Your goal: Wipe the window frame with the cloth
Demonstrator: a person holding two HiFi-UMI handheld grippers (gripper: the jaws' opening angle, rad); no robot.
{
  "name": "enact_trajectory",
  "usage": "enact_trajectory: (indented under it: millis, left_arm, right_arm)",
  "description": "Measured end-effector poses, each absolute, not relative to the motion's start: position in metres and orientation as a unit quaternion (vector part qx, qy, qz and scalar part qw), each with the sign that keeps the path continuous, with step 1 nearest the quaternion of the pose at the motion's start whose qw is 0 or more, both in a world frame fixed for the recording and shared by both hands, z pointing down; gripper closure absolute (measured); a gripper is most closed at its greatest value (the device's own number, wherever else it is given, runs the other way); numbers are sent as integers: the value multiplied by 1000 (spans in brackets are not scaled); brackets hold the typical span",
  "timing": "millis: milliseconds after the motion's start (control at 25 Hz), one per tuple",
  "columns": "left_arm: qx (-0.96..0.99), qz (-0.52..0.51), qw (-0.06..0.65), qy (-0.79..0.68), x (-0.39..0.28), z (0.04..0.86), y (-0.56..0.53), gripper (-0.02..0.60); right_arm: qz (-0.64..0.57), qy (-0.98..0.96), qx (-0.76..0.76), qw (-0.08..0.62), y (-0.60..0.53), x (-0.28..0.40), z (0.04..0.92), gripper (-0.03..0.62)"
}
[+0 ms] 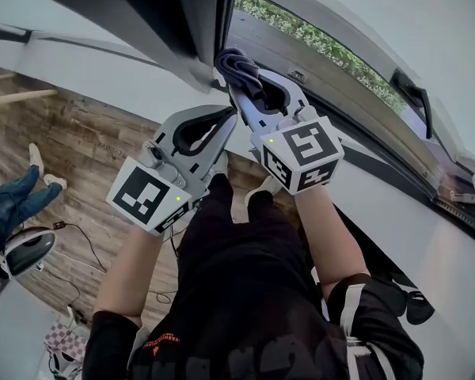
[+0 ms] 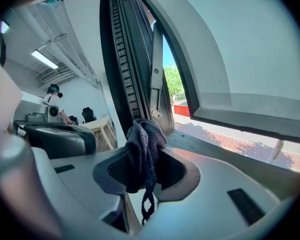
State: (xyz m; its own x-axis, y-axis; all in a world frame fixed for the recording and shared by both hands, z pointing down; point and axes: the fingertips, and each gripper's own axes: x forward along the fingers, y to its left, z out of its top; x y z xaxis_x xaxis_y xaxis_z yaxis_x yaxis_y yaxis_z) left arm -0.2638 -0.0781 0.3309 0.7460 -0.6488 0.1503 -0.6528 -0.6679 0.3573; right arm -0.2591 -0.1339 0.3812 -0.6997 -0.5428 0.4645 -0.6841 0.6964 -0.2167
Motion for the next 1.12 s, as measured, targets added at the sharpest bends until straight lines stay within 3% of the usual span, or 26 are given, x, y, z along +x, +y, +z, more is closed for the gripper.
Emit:
enact_trajectory:
  millis: [600,1120]
  left_arm:
    - [945,36,185,-267,-150,319,-65,560]
    - [976,57,161,-138,31,300,-24,561]
  right_arm:
    - [199,-874,414,157,-106,-127,362,484]
    - [214,-780,575,125,-43,118,342,484]
